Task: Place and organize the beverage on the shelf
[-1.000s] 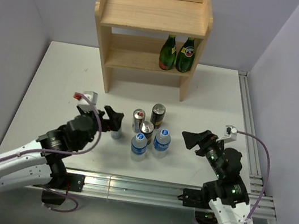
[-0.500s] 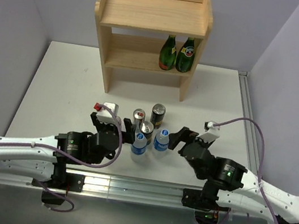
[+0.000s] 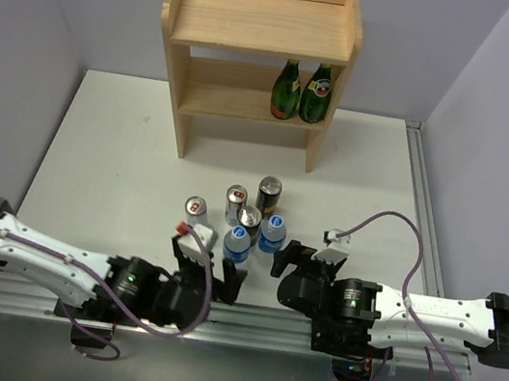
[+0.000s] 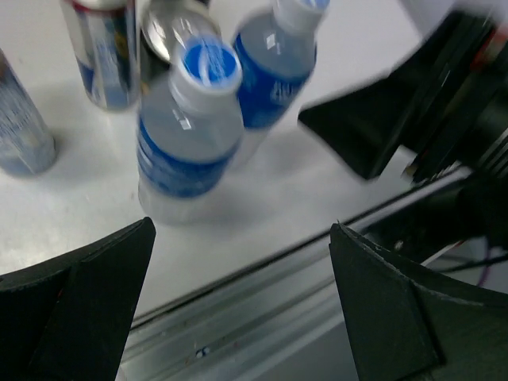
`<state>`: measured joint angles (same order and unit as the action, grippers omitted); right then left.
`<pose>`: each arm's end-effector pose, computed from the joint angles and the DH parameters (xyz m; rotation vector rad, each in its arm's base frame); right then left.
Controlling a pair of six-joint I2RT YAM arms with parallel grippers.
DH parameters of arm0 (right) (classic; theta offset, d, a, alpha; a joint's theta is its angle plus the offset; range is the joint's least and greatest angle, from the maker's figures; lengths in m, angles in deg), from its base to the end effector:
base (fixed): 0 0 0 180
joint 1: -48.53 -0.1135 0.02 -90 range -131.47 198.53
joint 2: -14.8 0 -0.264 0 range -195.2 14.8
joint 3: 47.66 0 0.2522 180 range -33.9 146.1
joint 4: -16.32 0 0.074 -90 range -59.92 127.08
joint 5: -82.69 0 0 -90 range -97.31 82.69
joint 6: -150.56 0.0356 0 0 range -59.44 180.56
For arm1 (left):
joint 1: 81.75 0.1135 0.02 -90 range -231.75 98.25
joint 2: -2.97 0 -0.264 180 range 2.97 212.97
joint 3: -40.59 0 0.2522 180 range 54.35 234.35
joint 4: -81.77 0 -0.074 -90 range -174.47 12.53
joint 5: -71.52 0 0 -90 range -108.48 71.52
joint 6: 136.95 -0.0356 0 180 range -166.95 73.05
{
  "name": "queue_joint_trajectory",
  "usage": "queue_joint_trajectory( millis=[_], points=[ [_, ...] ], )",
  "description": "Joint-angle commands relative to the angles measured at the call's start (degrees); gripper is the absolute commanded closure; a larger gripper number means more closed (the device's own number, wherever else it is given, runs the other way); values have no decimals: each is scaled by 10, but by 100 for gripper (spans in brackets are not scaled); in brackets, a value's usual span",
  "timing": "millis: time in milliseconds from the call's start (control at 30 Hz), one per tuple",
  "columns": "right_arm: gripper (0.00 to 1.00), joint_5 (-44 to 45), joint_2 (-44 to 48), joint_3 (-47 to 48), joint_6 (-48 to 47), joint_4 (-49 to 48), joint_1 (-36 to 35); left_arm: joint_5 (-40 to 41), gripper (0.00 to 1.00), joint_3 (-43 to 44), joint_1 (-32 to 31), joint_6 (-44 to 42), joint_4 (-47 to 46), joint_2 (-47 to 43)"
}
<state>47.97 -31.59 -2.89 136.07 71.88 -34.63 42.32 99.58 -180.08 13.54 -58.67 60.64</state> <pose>0.0459 0.1366 0.2183 0.1804 2.0866 0.3985 0.0014 -0.2051 0.2858 0.1025 1.9344 -0.6876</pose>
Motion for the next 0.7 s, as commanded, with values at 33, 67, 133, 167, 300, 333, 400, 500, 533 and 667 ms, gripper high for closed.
queue_joint_trajectory(
  millis=[33,67,133,167,300,333,400,500,533,667],
  points=[
    [0,47,24,-12,41,0,-5,29,1,22,-62,150,95,89],
    [0,47,28,-15,35,-10,-5,30,1,21,-77,173,98,103],
    [0,47,32,-21,31,-15,-5,27,1,15,-88,201,98,131],
    [0,44,33,-23,28,-19,-5,25,1,3,-90,211,79,144],
    [0,40,36,-38,27,-30,-5,22,1,-39,-79,193,2,162],
    [0,38,38,-42,25,-35,-5,14,1,-51,-67,151,-28,162],
    [0,33,46,-51,16,-52,-5,-12,1,-99,-32,92,-158,156],
    [0,30,56,-58,10,-61,-5,-59,1,-153,27,-9,-276,164],
    [0,31,58,-59,10,-60,-5,-63,1,-161,40,-55,-339,169],
    [0,32,68,-67,9,-62,-6,-91,1,-174,96,-147,-451,221]
  ],
)
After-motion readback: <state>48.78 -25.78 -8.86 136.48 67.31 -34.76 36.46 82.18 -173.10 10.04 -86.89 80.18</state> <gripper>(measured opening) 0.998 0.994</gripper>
